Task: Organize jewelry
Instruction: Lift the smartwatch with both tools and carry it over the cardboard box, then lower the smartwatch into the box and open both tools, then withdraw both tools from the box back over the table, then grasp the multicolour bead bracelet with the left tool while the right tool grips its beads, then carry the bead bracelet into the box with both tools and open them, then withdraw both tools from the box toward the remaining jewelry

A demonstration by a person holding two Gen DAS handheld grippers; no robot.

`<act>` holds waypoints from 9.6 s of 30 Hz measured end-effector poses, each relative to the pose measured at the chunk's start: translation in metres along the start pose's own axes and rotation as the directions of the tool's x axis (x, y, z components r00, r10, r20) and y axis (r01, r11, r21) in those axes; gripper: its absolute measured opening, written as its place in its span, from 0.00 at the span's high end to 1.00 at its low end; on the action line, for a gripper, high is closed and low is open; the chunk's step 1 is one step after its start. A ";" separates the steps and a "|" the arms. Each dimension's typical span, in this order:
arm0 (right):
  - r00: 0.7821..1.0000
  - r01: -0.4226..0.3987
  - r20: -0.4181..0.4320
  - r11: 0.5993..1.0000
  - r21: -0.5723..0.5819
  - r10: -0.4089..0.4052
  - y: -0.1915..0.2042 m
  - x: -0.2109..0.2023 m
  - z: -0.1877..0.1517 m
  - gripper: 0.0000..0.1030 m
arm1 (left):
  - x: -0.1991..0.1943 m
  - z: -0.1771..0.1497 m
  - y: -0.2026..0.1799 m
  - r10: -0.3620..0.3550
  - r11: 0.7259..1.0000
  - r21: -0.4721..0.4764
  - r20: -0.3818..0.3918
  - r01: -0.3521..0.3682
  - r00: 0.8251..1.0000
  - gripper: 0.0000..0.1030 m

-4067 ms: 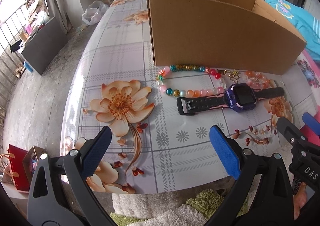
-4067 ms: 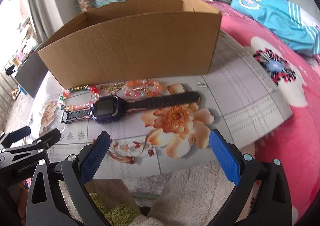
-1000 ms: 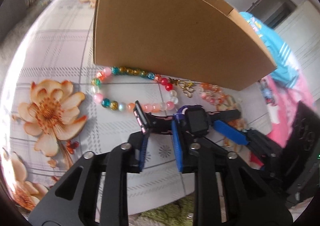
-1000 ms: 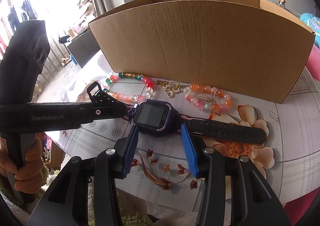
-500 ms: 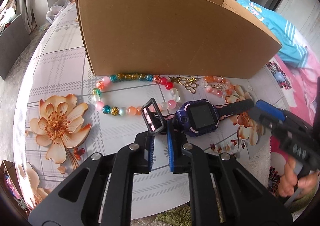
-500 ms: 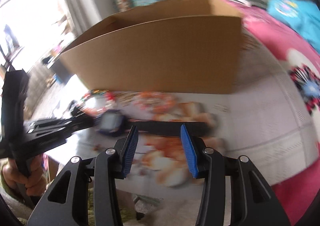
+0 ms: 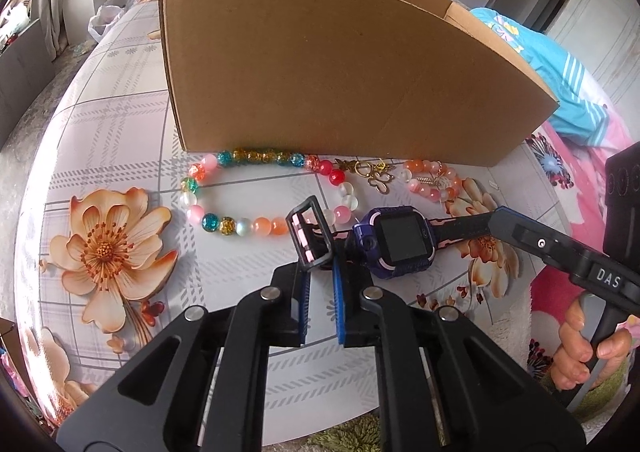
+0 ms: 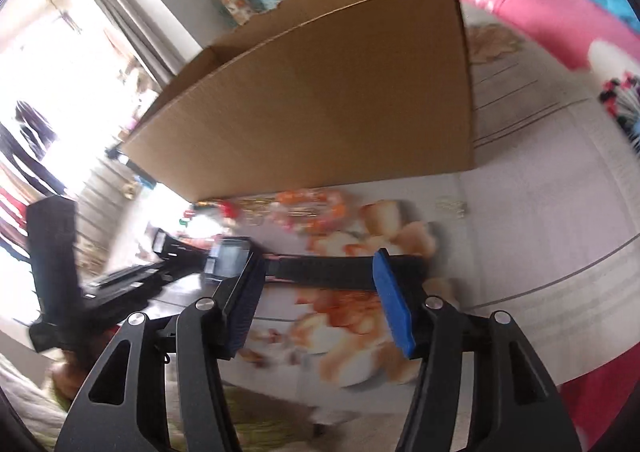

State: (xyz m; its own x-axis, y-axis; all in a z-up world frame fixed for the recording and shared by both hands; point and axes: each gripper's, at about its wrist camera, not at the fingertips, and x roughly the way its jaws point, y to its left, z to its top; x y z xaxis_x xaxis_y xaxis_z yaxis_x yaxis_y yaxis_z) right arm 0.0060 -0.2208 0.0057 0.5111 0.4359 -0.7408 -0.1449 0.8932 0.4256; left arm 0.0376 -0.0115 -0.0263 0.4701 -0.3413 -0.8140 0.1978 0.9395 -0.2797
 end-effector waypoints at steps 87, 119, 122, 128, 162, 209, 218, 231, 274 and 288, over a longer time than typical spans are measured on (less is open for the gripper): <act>0.979 0.019 0.203 0.973 -0.228 0.029 0.052 -0.064 0.183 0.57 | -0.109 0.162 0.031 -0.013 0.995 0.102 0.235 -0.011 0.972 0.13; 0.904 0.421 0.175 0.882 -0.211 -0.389 0.065 -0.010 0.022 0.06 | -0.016 -0.003 0.043 0.283 0.954 0.113 -0.042 -0.277 0.958 0.07; 0.881 0.471 0.188 0.844 -0.255 -0.435 0.075 -0.016 0.028 0.06 | -0.017 -0.003 0.043 0.267 0.958 0.121 -0.040 -0.261 0.963 0.07; 0.922 0.373 0.221 0.884 -0.282 -0.319 0.079 -0.029 0.024 0.06 | -0.016 -0.006 0.045 0.258 0.958 0.135 -0.024 -0.253 0.966 0.07; 0.989 0.073 -0.107 0.963 -0.259 -0.104 0.123 0.096 -0.005 0.78 | -0.021 -0.004 0.033 0.077 0.974 0.211 0.033 -0.082 0.996 0.66; 0.970 0.028 0.237 0.939 -0.344 0.058 0.133 -0.053 0.040 0.90 | -0.150 0.049 -0.033 -0.115 0.946 0.325 0.365 -0.011 0.924 0.91; 0.976 0.015 0.204 0.911 -0.413 0.077 0.145 -0.033 0.145 0.90 | -0.132 0.138 -0.042 -0.074 0.922 0.374 0.417 -0.096 0.906 0.91; 0.965 -0.021 -0.255 0.949 -0.315 -0.064 0.119 0.112 0.184 0.90 | -0.022 0.163 0.005 0.061 0.931 0.351 0.125 -0.101 0.990 0.91; 0.994 -0.077 0.081 0.996 0.046 0.073 -0.031 0.005 0.088 0.73 | -0.020 0.056 0.013 -0.045 0.979 0.201 0.195 0.004 0.980 0.78; 0.994 -0.044 0.104 0.999 -0.001 0.044 -0.033 -0.006 0.052 0.73 | -0.003 0.038 -0.009 -0.090 0.965 0.257 0.131 0.054 0.987 0.78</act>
State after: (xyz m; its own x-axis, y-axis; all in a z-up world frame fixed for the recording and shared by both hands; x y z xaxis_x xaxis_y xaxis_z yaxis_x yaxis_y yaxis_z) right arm 0.0516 -0.2592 0.0233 0.5894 0.4609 -0.6634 -0.1684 0.8733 0.4571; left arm 0.0673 -0.0203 -0.0015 0.5588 -0.4255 -0.7118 0.4370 0.8806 -0.1833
